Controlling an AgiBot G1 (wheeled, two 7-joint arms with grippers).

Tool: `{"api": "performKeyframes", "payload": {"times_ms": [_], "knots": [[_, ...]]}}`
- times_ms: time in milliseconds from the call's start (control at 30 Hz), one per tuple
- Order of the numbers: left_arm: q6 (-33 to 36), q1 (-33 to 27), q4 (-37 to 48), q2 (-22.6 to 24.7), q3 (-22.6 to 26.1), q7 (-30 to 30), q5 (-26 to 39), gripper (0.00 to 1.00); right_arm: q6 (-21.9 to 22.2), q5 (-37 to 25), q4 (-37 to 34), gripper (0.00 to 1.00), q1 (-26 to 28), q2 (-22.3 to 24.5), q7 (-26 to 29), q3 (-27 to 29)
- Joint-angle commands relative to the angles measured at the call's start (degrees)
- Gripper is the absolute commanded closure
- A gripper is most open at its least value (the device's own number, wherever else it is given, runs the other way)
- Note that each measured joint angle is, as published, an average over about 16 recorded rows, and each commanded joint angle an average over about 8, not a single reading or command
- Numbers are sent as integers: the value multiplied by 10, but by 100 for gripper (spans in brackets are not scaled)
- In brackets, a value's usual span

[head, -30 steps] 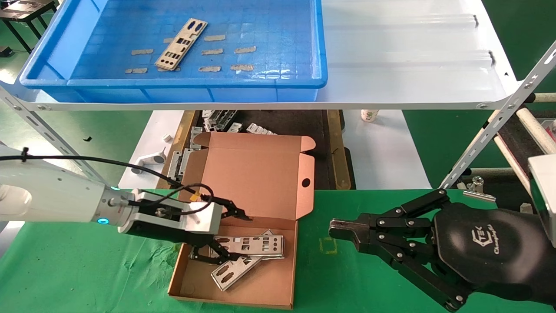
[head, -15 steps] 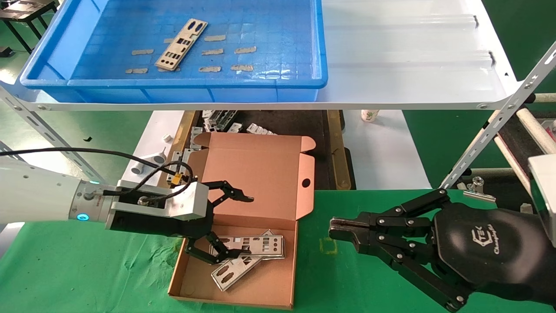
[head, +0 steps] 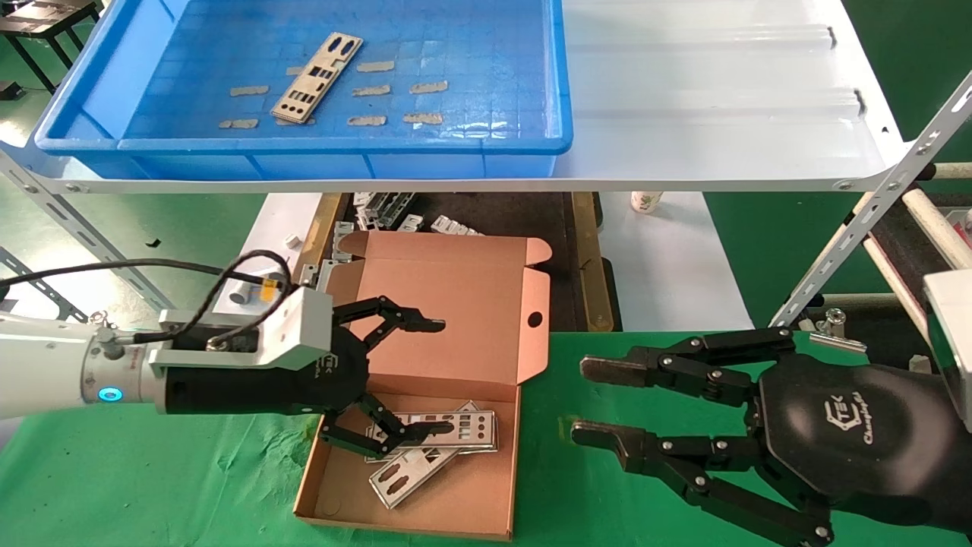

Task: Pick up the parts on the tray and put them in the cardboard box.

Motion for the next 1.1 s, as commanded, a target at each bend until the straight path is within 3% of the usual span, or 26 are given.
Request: {"api": "performKeyframes", "payload": {"times_ms": [33,1100], "knots": [[-1,12,-22,-10,-13,-17,-9,0,0,0,0,0,0,0,0,0],[-10,200,-377,-167,-216,-285,-146,0,0,0,0,0,0,0,0,0]]}}
